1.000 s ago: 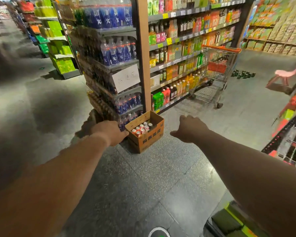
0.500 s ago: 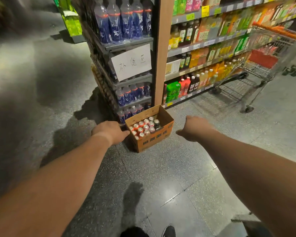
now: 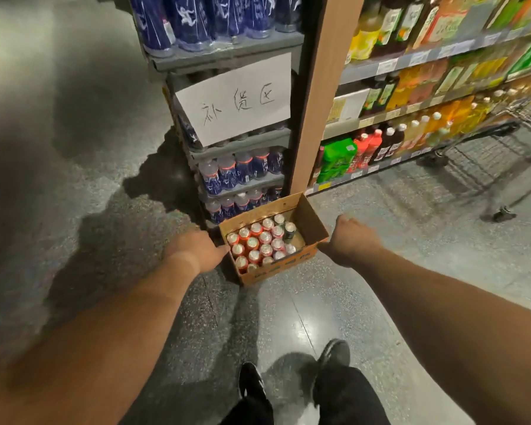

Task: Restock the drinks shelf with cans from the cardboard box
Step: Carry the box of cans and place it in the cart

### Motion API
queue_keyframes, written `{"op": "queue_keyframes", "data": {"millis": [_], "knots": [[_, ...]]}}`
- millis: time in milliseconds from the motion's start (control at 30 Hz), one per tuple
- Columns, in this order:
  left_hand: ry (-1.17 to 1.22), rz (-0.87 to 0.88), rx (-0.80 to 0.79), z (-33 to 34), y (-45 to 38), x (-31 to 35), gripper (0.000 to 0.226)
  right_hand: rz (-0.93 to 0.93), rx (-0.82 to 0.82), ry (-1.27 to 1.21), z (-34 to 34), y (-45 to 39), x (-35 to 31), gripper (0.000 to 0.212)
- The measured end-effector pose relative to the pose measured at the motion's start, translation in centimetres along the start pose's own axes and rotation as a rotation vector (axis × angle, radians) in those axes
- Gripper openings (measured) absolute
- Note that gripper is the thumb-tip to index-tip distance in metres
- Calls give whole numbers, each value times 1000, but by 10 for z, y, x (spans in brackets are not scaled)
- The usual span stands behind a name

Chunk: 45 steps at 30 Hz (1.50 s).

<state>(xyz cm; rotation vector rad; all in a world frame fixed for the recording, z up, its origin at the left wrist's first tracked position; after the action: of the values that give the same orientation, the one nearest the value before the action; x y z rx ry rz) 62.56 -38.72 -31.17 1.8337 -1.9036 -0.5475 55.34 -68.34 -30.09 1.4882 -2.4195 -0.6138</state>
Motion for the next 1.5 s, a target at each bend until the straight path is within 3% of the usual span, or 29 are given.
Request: {"op": "queue_keyframes", "data": {"millis": [200, 367, 567, 700, 867, 967, 1067, 1167, 1300, 1500], "knots": [[95, -163, -109, 35, -98, 30, 69, -60, -56, 13, 21, -133, 9, 67], [254, -352, -102, 92, -186, 44, 77, -106, -122, 62, 67, -254, 21, 70], [350, -448, -155, 213, -306, 40, 81, -37, -180, 39, 181, -393, 25, 83], [425, -477, -175, 286, -373, 30, 73, -27, -200, -7, 267, -464, 25, 72], [532, -515, -170, 332, -424, 19, 67, 9, -179, -150, 326, -523, 36, 46], [546, -526, -176, 356, -443, -4, 62, -1, -162, -132, 339, -554, 43, 46], [493, -573, -209, 373, -452, -13, 38, -30, -194, -52, 344, -571, 46, 46], [380, -542, -255, 372, -451, -15, 34, -80, -184, -23, 345, -579, 48, 37], [453, -567, -127, 368, -451, -27, 30, -55, -119, -30, 336, -576, 50, 17], [370, -520, -114, 354, -445, -17, 26, -62, -53, -40, 328, -565, 62, 21]]}}
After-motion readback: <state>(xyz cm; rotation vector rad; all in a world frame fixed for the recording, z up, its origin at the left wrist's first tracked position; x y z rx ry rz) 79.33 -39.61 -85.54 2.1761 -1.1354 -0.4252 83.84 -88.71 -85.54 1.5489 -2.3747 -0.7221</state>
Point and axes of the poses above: each hand's wrist, its own y-axis away from the middle knuckle, its own z-axis out of the palm, x = y × z, the point moved 4 cm from there along -y, towards the middle knuckle, and after that the axes turned 3 degrees about y, right-handed, at the moved point
